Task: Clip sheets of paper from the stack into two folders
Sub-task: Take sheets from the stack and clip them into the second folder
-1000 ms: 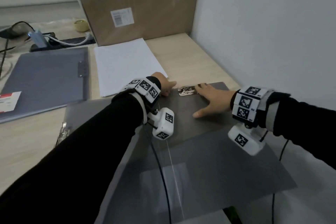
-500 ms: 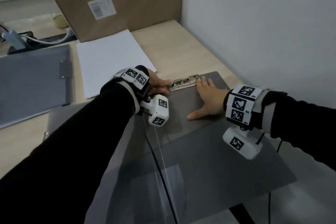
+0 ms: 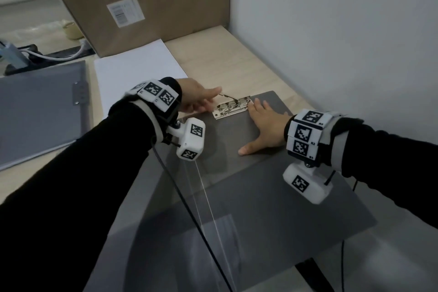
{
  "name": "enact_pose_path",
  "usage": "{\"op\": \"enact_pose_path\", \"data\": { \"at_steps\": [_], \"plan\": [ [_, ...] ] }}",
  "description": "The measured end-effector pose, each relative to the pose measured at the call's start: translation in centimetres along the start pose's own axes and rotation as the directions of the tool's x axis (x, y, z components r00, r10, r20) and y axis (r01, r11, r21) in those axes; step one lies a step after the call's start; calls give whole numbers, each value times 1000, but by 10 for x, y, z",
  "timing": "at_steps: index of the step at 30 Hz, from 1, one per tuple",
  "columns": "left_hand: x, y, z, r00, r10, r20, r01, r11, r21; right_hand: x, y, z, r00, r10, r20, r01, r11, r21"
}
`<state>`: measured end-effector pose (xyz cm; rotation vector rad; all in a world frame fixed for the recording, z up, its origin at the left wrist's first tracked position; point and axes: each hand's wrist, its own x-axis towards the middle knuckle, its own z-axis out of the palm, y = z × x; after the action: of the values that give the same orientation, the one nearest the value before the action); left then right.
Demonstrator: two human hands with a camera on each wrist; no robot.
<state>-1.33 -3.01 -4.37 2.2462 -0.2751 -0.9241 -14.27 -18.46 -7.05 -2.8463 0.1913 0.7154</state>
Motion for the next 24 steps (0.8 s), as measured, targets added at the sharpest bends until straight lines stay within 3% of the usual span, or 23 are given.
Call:
{"op": "enact_pose_path", "data": {
  "at_steps": [3,7,9,15,17,19,21,24],
  "plan": [
    [-3,19,3,982,162,-94,-169,983,-71,3,3,-9,999,-8,-42,13,994,109],
    [-6,34,10,967,221,-124,-240,957,-165,20,3,-33,941,21,-337,64,969,239],
    [-7,36,13,961,253,-114,-272,942,-198,30,0,-45,910,32,-413,94,955,282],
    [-16,29,19,941,276,-197,-315,926,-210,47,-4,-51,885,18,-465,199,890,411],
    [-22,19,18,941,250,-228,-282,952,-120,50,4,-47,876,64,-478,209,844,495],
    [-31,3,19,952,253,-171,-235,965,118,49,12,-44,852,119,-511,197,830,522],
    [-41,-14,24,970,230,-80,-188,916,356,46,18,-42,827,159,-539,200,813,546],
    [-46,-34,32,977,214,18,-195,847,495,42,22,-41,821,122,-557,236,817,526]
  ]
}}
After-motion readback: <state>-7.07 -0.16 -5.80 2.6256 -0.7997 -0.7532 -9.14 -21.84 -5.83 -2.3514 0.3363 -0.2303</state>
